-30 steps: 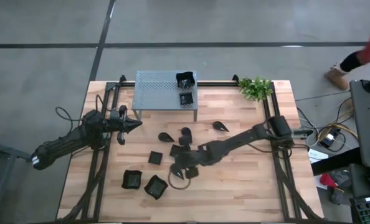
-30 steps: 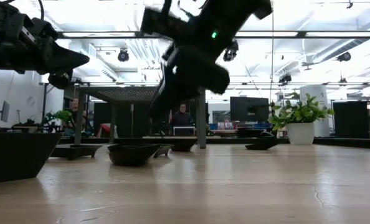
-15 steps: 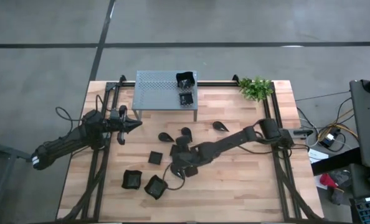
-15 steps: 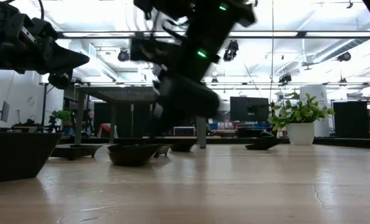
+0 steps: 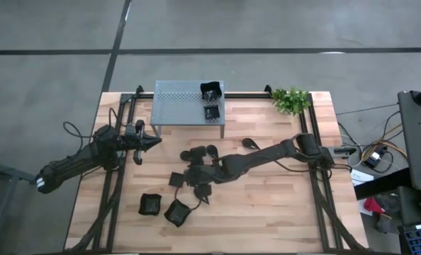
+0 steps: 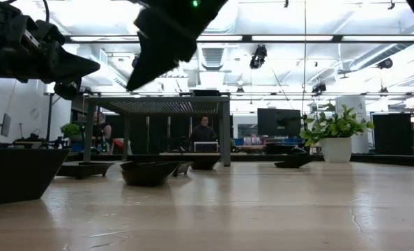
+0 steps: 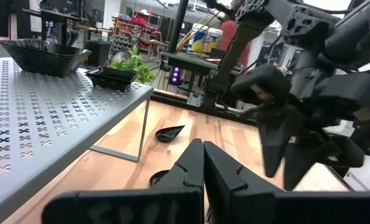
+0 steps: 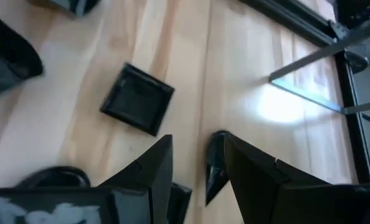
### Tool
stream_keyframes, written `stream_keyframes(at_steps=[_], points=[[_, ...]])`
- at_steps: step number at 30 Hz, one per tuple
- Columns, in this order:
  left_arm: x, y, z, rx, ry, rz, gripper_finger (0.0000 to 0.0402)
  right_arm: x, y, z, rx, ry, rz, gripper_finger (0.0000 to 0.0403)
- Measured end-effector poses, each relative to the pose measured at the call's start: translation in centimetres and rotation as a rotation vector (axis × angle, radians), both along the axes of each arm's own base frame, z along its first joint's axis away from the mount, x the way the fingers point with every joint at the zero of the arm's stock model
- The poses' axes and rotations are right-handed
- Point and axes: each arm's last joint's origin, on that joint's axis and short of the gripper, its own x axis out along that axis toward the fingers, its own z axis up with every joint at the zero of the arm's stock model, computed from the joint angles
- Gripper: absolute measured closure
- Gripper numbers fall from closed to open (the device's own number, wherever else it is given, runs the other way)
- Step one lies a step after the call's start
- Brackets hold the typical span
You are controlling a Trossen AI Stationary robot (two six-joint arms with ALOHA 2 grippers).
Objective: Pick & Place Mini shaped plates
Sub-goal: Stack the black square plate on top of the other black square plate on the shelf
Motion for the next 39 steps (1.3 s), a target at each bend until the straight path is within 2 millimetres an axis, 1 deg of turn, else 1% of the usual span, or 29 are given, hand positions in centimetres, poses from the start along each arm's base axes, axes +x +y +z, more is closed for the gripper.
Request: stream_keyframes(at_steps=[3, 8, 13, 25, 31, 39], points=[[0.00, 0.00, 0.00, 0.000, 0.000, 0.000, 0.0399, -0.04, 0.12, -0.05, 0.004, 0.004, 0.001, 0.0256], [0.00, 0.00, 0.00, 0.000, 0.000, 0.000, 0.0399, -0.03, -0.03, -0.13, 0.048, -0.009, -0.051, 0.0249], [0.00, 0.00, 0.00, 0.000, 0.000, 0.000, 0.0399, -0.09, 0.05, -0.18, 0.025, 0.005, -0.025, 0.0245], [0.00, 0.00, 0.00, 0.000, 0.000, 0.000, 0.0399, -0.06, 0.04, -0.17, 0.052, -0.008, -0.053, 0.0259], [0.00, 0.00, 0.00, 0.000, 0.000, 0.000, 0.0399, -0.09, 0.03, 0.00, 0.027, -0.004, -0.026, 0.0264], [0.00, 0.00, 0.00, 0.000, 0.000, 0.000, 0.0399, -0.09, 0.03, 0.03, 0.031, -0.006, -0.030, 0.0257]])
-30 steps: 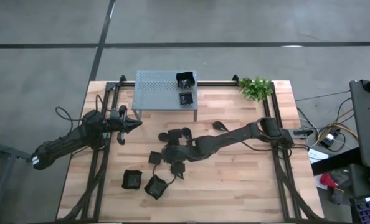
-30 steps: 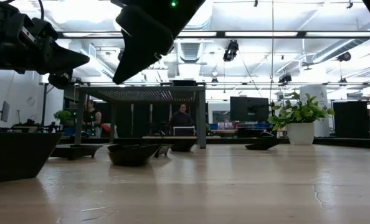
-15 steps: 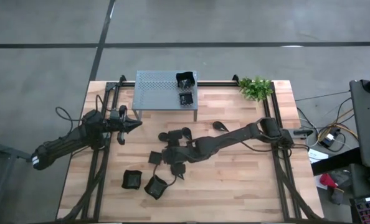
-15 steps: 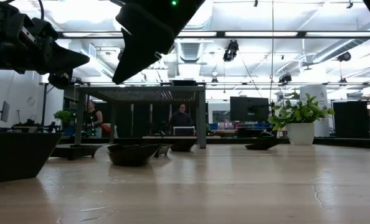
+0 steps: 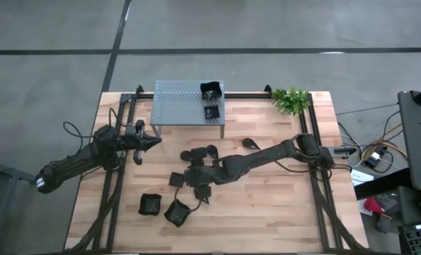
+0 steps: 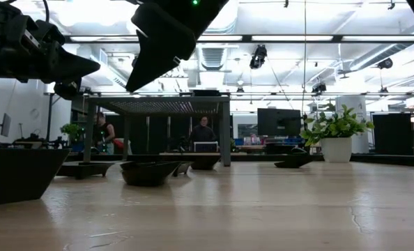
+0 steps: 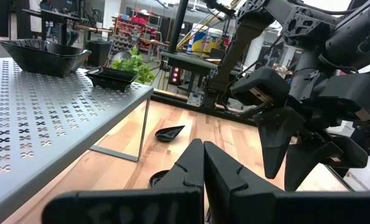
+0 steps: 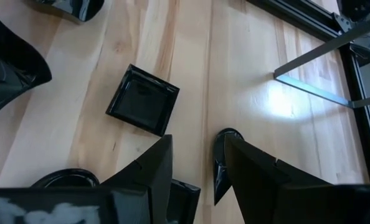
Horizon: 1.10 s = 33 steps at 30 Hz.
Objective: Pick & Place Mini shaped plates
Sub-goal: Stack the black square plate on top of the other black square plate on the shelf
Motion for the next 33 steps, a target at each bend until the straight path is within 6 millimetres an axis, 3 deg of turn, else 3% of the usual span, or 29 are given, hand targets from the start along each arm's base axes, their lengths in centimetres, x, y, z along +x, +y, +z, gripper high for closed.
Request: stream_keyframes(at_steps=[21, 27, 33], points=[[0.0, 0.0, 0.0, 0.000, 0.000, 0.000, 0.0399, 0.1, 0.1, 0.3, -0.031, -0.005, 0.075, 0.0266], [0.0, 0.0, 0.0, 0.000, 0.000, 0.000, 0.0399, -0.1, 0.4, 0.4, 0.040, 0.003, 0.081, 0.0259], [0.0, 0.0, 0.0, 0.000, 0.000, 0.000, 0.0399, -0.4, 1.1, 0.2, 0.235, -0.016, -0.080, 0.0251]])
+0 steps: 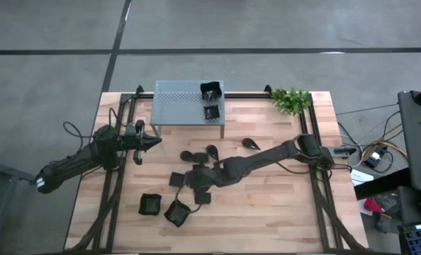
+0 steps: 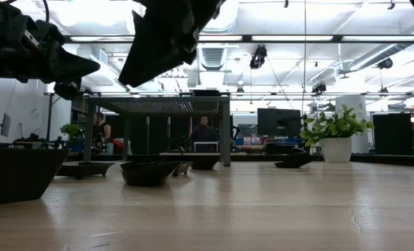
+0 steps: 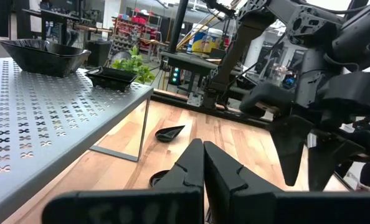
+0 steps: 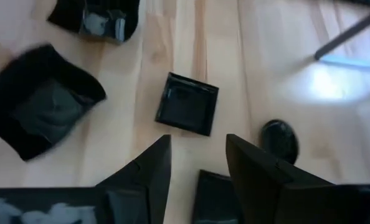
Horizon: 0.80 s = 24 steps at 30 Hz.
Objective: Pick & Place Mini shaped plates
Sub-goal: Stack the black square plate on top of the other black square plate on the shelf
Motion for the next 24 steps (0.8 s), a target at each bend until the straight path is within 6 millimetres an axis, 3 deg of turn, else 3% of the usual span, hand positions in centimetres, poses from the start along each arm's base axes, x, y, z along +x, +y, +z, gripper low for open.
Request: stream_keyframes(at_steps=[12, 24], points=[[0.0, 0.0, 0.0, 0.000, 0.000, 0.000, 0.0399, 0.0, 0.4, -0.3, 0.201, -0.033, -0.156, 0.0264], [0.0, 0.0, 0.0, 0.000, 0.000, 0.000, 0.0399, -1.2, 0.0, -3.3, 0.042, 0.070, -0.074, 0.0280]])
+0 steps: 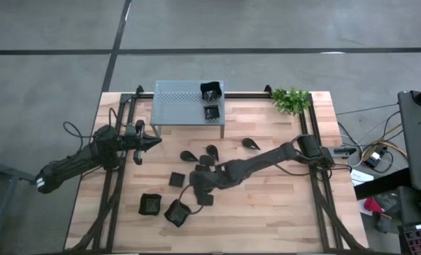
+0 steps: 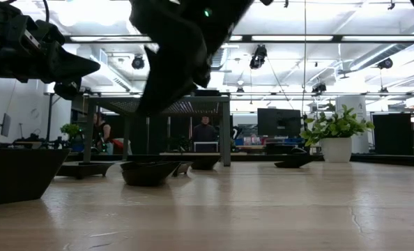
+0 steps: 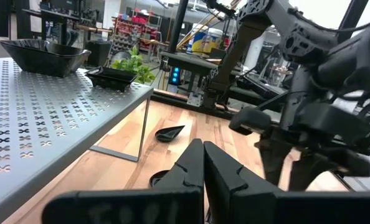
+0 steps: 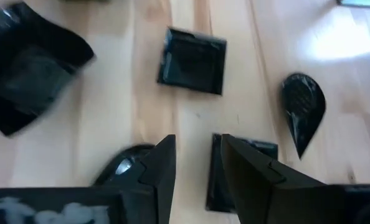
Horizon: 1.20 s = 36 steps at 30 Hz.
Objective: Pick & Place Mini shaped plates
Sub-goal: Stack the black square plate on top of the other black square plate on the shelf
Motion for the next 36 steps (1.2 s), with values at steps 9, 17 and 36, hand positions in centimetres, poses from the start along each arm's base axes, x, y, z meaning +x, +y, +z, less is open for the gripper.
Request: stream_keyframes(at_steps=[9, 17, 36], points=[[0.0, 0.0, 0.0, 0.000, 0.000, 0.000, 0.0399, -0.7, -0.3, -1.7, -0.024, 0.032, -0.021, 0.0270], [0.0, 0.0, 0.0, 0.000, 0.000, 0.000, 0.0399, -1.3, -0.5, -3.5, -0.026, 0.043, -0.027, 0.0274], [0.0, 0.0, 0.0, 0.000, 0.000, 0.000, 0.0399, -1.5, -1.1, -4.8, -0.045, 0.031, -0.006, 0.0279]])
